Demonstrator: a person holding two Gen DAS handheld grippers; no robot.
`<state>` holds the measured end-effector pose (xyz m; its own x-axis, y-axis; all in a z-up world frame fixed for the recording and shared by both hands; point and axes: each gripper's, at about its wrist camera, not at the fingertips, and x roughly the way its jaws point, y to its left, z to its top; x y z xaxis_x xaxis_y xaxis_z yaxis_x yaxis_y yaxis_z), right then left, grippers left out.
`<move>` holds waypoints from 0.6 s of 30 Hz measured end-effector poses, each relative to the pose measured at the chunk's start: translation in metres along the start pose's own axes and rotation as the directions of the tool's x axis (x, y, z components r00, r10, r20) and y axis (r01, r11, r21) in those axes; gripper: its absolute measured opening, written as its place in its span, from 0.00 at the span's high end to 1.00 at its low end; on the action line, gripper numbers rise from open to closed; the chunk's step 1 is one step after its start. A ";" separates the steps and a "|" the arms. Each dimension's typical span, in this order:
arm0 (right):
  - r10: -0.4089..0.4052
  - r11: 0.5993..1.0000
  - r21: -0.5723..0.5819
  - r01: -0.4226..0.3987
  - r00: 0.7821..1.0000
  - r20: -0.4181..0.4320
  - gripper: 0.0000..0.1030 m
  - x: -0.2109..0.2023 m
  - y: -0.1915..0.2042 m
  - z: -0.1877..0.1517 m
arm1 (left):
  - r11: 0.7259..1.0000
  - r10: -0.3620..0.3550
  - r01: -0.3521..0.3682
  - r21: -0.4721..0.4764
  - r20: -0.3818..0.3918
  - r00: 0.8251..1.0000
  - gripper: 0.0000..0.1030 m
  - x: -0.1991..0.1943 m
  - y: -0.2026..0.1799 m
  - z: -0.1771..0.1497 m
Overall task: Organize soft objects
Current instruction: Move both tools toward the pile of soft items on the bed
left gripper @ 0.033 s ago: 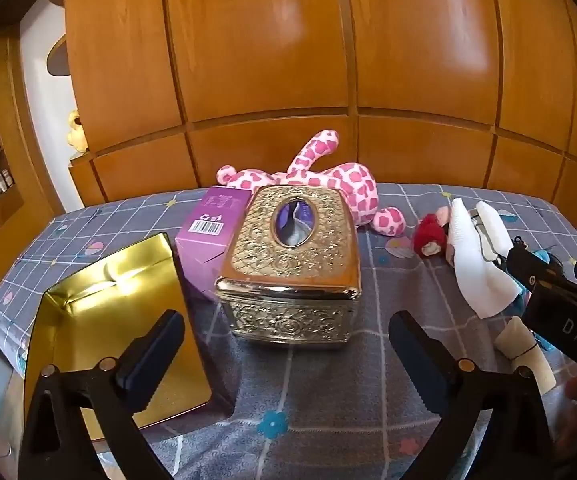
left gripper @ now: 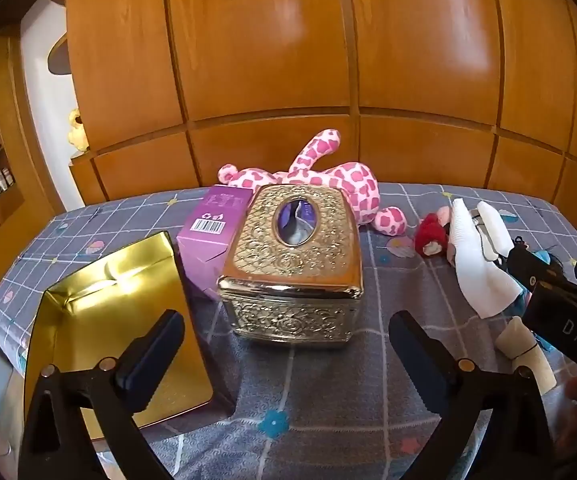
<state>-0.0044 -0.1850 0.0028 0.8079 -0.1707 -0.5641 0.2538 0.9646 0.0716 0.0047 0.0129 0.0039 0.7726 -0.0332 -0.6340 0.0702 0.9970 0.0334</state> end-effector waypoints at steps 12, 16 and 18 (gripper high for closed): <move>0.019 0.999 -0.039 -0.018 1.000 0.016 0.00 -0.009 0.013 -0.006 | 0.998 0.059 -0.059 0.003 0.017 0.998 0.01 -0.008 0.005 -0.006; 0.024 0.999 -0.045 -0.023 1.000 0.012 0.00 -0.006 0.014 -0.003 | 0.998 0.065 -0.064 -0.007 0.023 0.998 0.01 -0.010 0.009 -0.008; 0.026 0.999 -0.046 -0.026 1.000 0.013 0.00 -0.007 0.014 -0.003 | 0.998 0.065 -0.065 -0.011 0.025 0.998 0.01 -0.011 0.011 -0.009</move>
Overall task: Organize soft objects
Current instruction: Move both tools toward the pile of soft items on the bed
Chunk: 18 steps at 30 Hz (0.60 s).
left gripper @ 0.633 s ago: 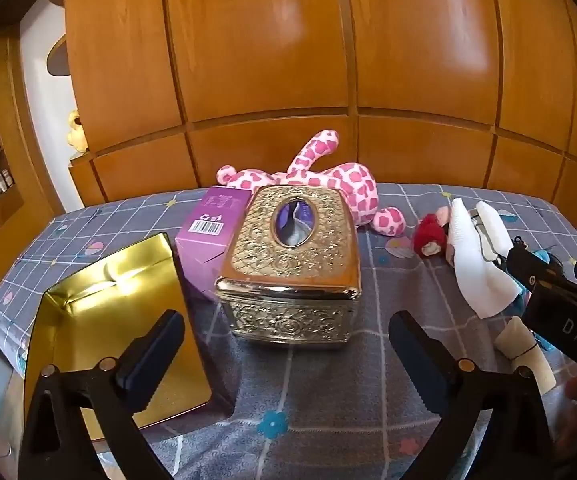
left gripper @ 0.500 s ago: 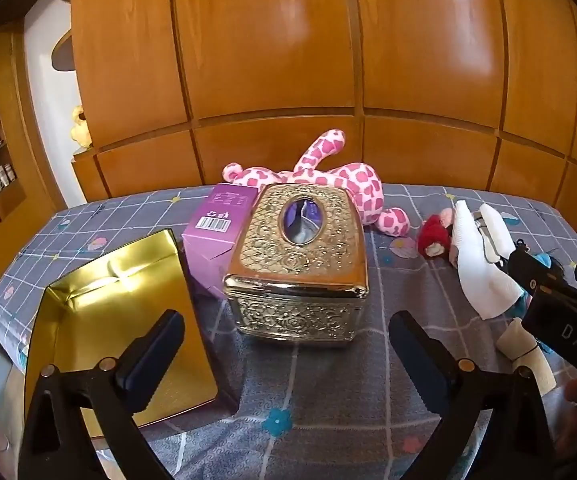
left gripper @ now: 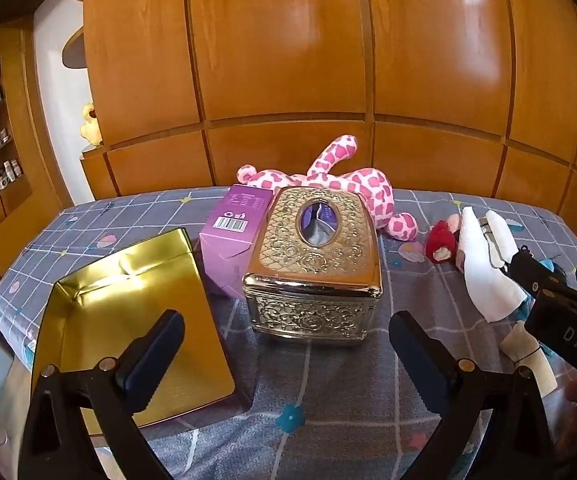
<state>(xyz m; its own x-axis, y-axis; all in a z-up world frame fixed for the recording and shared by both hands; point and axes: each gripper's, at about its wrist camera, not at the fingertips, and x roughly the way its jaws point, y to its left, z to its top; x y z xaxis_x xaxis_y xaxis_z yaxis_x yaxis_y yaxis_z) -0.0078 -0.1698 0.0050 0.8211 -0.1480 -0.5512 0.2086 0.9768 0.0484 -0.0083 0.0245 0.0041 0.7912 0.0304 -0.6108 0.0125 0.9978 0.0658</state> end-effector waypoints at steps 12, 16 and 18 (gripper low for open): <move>-0.001 1.000 -0.006 0.001 1.000 0.009 0.00 -0.005 0.000 0.002 | 1.000 -0.001 0.001 -0.012 -0.006 1.000 0.01 -0.001 0.006 -0.002; -0.001 1.000 -0.007 0.001 1.000 0.007 0.00 -0.005 -0.001 0.001 | 1.000 -0.004 0.004 -0.008 -0.001 1.000 0.01 -0.002 0.005 -0.002; -0.004 1.000 -0.008 0.004 1.000 0.011 0.00 -0.005 -0.002 0.001 | 1.000 -0.004 0.004 -0.006 -0.001 1.000 0.01 -0.003 0.005 -0.002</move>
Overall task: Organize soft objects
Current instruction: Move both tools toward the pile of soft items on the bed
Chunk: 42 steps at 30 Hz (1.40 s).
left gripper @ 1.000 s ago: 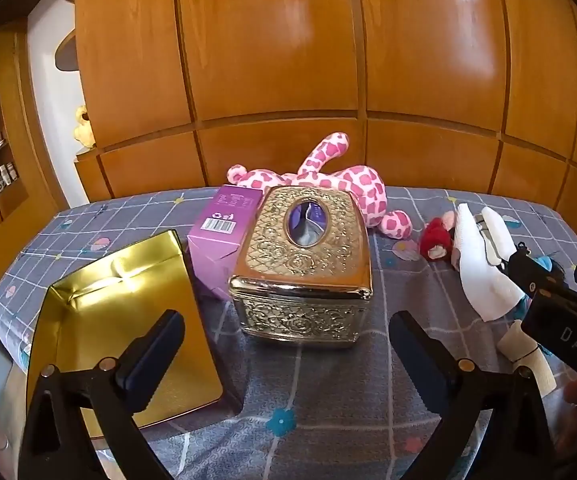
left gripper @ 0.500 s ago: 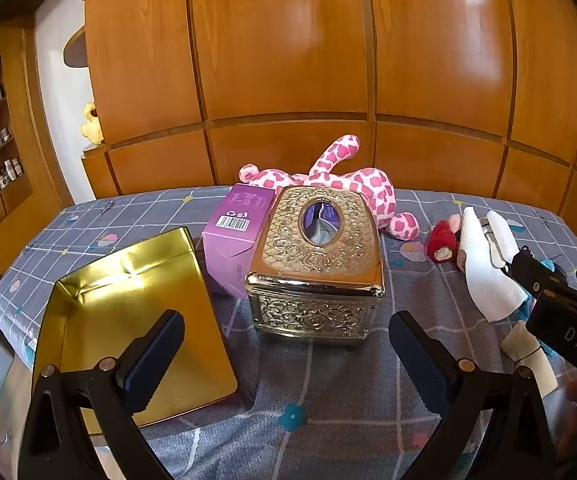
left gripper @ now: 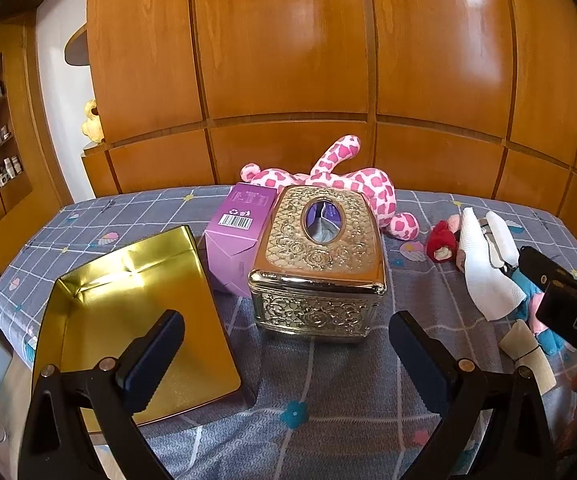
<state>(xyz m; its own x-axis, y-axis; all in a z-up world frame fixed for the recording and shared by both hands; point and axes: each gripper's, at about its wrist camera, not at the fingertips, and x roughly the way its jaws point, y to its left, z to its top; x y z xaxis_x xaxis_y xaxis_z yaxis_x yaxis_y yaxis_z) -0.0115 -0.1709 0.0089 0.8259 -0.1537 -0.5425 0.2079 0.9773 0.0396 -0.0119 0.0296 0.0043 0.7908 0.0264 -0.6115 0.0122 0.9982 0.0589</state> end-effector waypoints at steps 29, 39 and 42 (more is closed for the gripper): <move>-0.162 0.982 0.095 0.162 0.987 -0.011 0.00 -0.002 -0.088 0.004 | 0.994 -0.075 0.073 0.083 0.018 0.997 0.00 -0.004 -0.021 0.001; -0.203 0.970 0.129 0.204 0.979 -0.018 0.00 -0.002 -0.115 0.003 | 0.979 -0.122 0.120 0.167 -0.003 0.993 0.00 -0.005 -0.045 0.001; -0.210 0.968 0.138 0.211 0.978 -0.019 0.00 -0.003 -0.121 0.003 | 0.974 -0.136 0.136 0.182 -0.013 0.991 0.00 -0.004 -0.052 0.001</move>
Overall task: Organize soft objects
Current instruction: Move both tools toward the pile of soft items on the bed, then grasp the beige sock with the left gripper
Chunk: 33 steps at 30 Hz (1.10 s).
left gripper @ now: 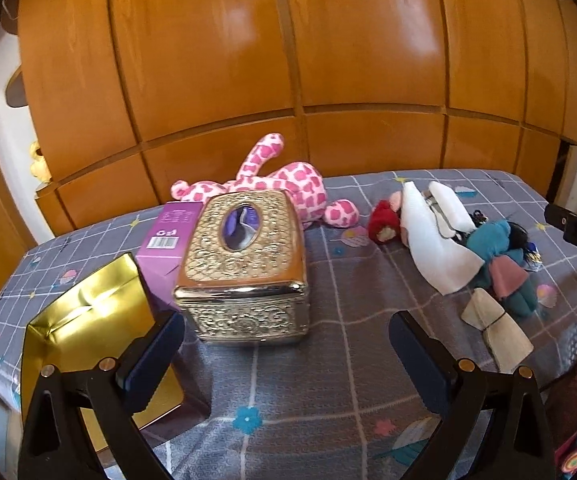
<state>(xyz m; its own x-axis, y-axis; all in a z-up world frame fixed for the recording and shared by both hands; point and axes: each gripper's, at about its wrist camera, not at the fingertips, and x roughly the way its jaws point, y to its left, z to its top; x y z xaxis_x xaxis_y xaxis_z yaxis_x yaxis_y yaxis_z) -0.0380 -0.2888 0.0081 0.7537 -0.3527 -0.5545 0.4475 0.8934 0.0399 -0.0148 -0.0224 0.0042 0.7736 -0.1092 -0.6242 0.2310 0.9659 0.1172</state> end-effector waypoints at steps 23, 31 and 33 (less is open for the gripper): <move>-0.069 0.996 0.060 0.069 0.998 0.007 0.00 0.003 -0.046 0.004 | 0.914 -0.372 0.399 0.077 -0.236 0.898 0.00 0.064 -0.101 0.013; -0.088 0.993 0.080 0.089 0.996 -0.019 0.00 0.009 -0.060 -0.001 | 0.880 -0.426 0.470 0.066 -0.323 0.845 0.04 0.085 -0.142 0.011; -0.090 0.992 0.085 0.091 0.996 -0.026 0.00 0.011 -0.061 -0.002 | 0.864 -0.451 0.501 0.050 -0.365 0.814 0.15 0.094 -0.155 0.009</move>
<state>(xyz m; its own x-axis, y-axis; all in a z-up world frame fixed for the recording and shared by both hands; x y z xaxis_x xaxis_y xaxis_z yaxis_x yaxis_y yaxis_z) -0.0585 -0.3469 -0.0024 0.6980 -0.4240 -0.5771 0.5540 0.8303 0.0600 0.0275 -0.1846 -0.0653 0.3103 -0.4393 -0.8431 0.6168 0.7679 -0.1730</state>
